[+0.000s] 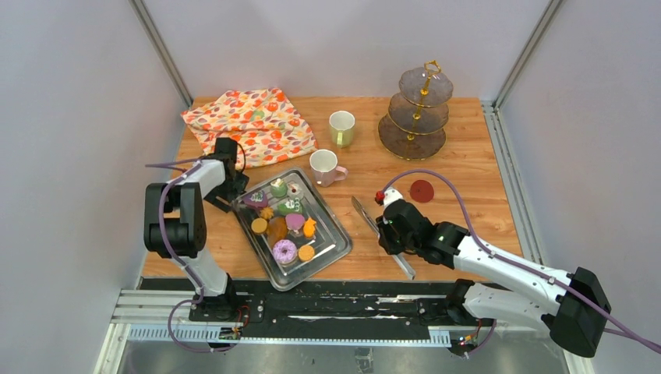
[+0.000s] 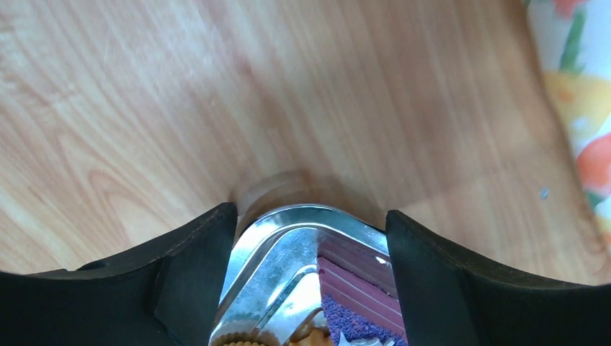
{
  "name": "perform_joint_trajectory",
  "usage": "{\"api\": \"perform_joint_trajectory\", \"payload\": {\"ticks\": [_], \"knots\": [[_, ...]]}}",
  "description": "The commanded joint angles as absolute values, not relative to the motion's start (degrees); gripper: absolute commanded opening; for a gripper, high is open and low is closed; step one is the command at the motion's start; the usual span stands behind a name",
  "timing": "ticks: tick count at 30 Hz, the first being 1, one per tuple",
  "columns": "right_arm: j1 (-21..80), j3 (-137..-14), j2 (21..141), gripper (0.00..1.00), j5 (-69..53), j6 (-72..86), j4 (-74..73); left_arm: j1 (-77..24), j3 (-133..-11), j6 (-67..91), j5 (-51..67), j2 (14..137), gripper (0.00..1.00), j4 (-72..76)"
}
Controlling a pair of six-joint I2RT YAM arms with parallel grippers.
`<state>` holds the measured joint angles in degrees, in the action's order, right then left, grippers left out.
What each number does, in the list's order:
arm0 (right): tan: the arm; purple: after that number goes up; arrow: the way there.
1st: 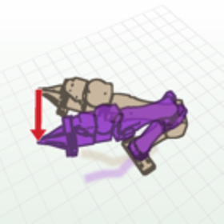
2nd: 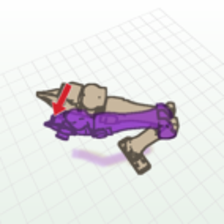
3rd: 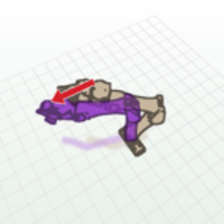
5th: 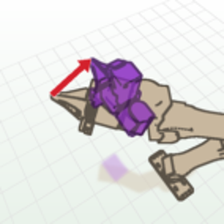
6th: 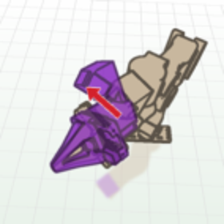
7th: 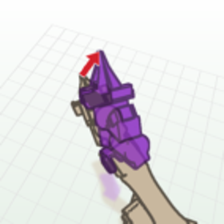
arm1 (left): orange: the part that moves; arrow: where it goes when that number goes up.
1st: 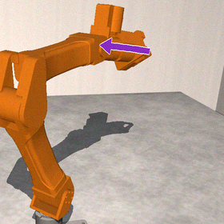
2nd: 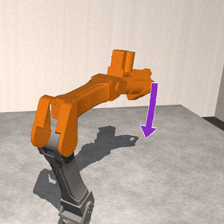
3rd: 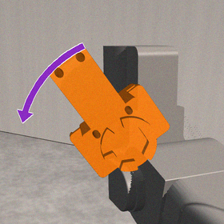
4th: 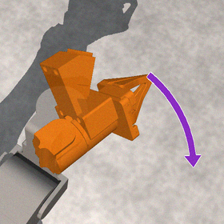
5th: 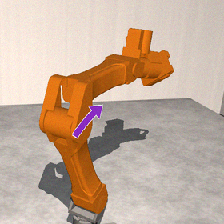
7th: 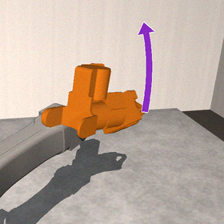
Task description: Serve the afternoon tea
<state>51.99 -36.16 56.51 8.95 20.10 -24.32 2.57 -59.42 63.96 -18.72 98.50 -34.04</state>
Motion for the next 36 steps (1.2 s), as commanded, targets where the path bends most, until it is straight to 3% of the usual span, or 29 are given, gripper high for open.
{"api": "perform_joint_trajectory", "payload": {"ticks": [1,6,15,22,29,36], "knots": [[51.6,-38.9,55.9,0.08,6.0,19.0,-24.6,0.4,-55.0,66.0,-17.4,96.8,0.81,-39.2],[53.1,-39.7,55.3,0.15,1.3,16.2,-26.6,0.4,-53.9,64.0,-18.5,92.5,0.83,-39.8],[60.3,-45.2,60.2,0.30,0.6,14.4,-32.8,0.4,-62.5,49.8,-20.4,82.1,0.92,-42.6],[63.5,-49.6,66.5,0.40,-0.1,22.2,-35.6,0.2,-63.2,41.4,-13.6,71.2,0.95,-42.4],[65.9,-49.2,68.1,0.45,0.1,26.2,-32.2,0.2,-58.8,38.9,-10.2,61.9,0.96,-42.6],[68.0,-52.0,72.2,0.45,3.5,27.5,-31.1,0.1,-59.7,38.3,-8.5,61.5,0.96,-42.8]]}}
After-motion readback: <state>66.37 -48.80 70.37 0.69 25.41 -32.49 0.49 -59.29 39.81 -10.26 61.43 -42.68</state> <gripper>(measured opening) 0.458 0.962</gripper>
